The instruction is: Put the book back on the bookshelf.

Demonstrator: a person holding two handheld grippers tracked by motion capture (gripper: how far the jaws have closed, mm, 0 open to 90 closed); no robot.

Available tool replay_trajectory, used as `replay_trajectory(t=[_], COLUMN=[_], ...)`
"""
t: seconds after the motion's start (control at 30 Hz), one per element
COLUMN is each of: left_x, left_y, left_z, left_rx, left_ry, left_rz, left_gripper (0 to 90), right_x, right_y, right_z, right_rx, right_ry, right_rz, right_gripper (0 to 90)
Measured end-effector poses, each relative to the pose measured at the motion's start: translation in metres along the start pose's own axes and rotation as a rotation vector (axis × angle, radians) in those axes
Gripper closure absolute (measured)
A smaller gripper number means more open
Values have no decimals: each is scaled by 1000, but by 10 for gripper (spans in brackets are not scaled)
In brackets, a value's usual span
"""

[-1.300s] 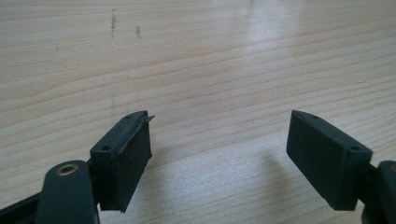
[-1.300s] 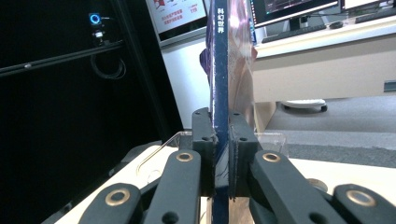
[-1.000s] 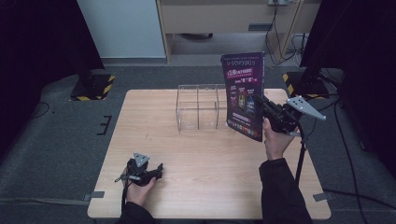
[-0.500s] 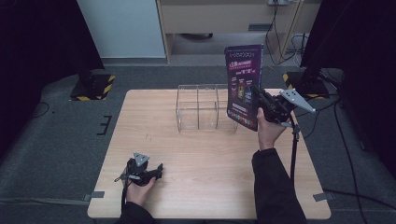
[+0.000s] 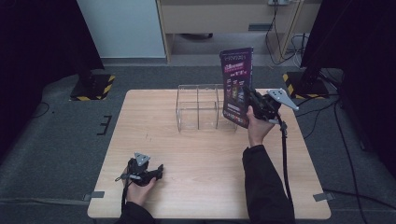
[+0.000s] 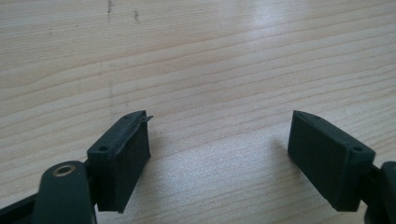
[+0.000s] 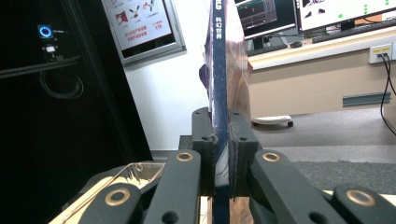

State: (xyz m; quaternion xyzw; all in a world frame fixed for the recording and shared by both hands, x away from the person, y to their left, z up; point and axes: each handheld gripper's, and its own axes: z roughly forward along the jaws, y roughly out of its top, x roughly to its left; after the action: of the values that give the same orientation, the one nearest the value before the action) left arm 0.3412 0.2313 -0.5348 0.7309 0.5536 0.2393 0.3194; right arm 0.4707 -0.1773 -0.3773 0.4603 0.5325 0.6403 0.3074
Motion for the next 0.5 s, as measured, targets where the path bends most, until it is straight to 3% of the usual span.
replay_trajectory(t=[0.4,0.5], left_x=[0,0], left_y=[0,0], left_z=[0,0], left_rx=[0,0], left_ry=[0,0], left_rz=[2,4], left_gripper=[197,197], right_x=[12,11], right_y=[-28,-35], right_z=[13,12], right_rx=[37,36], right_ry=[-19,-19], right_rz=[-69,-52], right_gripper=[846,846])
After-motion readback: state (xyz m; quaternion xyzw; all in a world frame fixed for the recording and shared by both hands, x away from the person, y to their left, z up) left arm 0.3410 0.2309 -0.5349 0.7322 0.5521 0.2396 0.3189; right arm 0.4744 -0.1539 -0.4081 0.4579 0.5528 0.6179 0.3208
